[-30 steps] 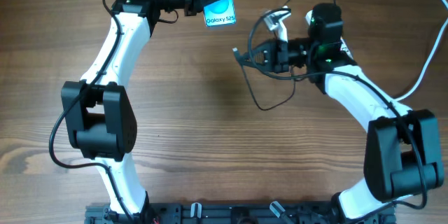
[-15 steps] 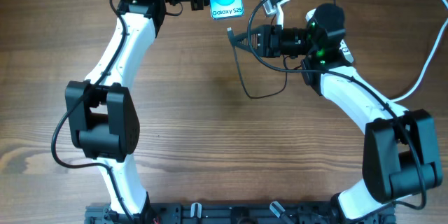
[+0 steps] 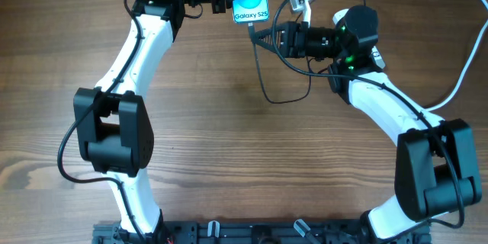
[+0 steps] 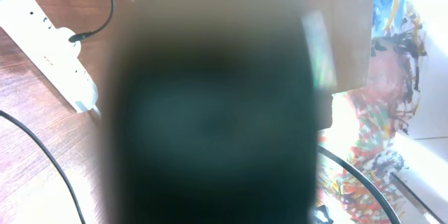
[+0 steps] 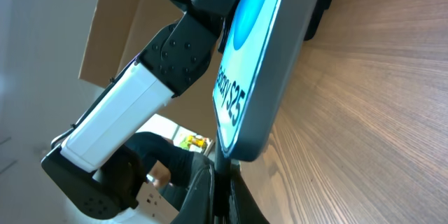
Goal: Plug charger to phone and switch on socket
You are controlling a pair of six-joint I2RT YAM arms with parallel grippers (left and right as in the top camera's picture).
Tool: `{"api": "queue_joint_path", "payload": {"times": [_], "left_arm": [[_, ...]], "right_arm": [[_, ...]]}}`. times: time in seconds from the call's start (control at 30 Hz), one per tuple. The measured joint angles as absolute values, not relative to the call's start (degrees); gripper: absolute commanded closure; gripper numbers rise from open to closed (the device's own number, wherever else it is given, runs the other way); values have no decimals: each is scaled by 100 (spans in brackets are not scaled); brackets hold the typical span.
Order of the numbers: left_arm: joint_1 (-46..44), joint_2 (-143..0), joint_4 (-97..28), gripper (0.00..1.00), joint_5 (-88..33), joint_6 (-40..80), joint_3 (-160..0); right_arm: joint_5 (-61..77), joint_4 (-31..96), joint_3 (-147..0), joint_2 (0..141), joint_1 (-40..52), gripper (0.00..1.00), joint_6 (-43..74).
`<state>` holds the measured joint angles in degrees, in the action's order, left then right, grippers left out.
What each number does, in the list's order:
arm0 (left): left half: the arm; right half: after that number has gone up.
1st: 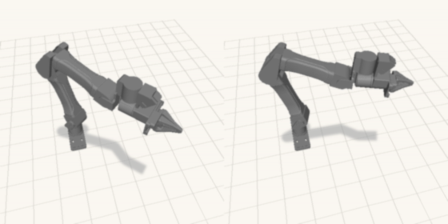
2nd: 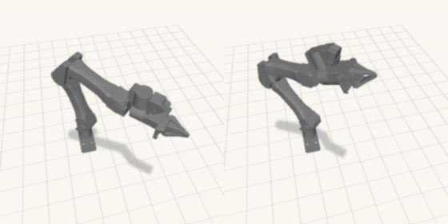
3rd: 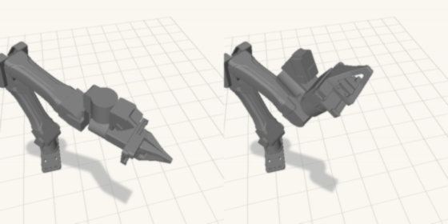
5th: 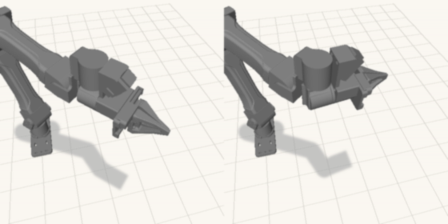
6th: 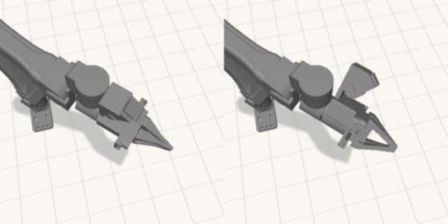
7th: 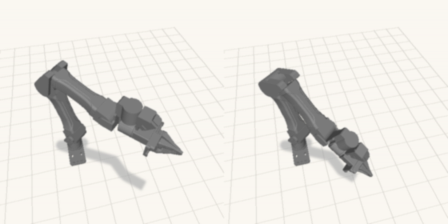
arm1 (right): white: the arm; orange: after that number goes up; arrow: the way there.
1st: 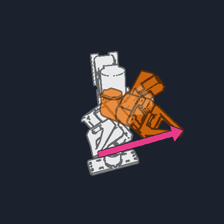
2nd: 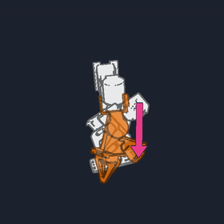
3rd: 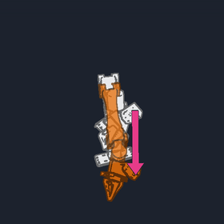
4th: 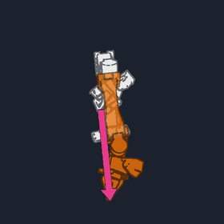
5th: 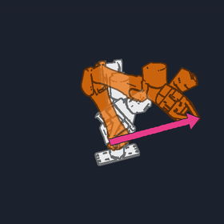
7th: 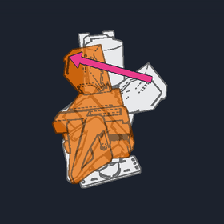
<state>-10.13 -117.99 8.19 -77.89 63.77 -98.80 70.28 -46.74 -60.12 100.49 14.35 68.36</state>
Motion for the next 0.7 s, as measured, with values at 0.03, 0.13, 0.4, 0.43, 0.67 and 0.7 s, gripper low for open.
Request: {"api": "queue_joint_path", "payload": {"times": [0.03, 0.13, 0.4, 0.43, 0.67, 0.7], "left_arm": [[-1013, -11799, 819, 96, -7791, 6377, -9880], [-1013, -11799, 819, 96, -7787, 6377, -9880], [-1013, -11799, 952, 96, -7778, 6375, -9880], [-1013, -11799, 952, 96, -7767, 6375, -9880], [-991, -11799, 954, 96, -7745, 6375, -9880], [-991, -11799, 954, 96, -7747, 6375, -9880]], "right_arm": [[7015, -4674, -6012, 10049, 1439, 96, 6838], [6997, -4678, -6012, 10049, 1448, 95, 6901], [6936, -4683, -6012, 10049, 1446, 96, 6993], [6936, -4683, -6012, 10049, 1437, 96, 7019], [6914, -4759, -6012, 10049, 1367, 96, 7135], [6912, -4764, -6012, 10049, 1367, 96, 7137]]}}
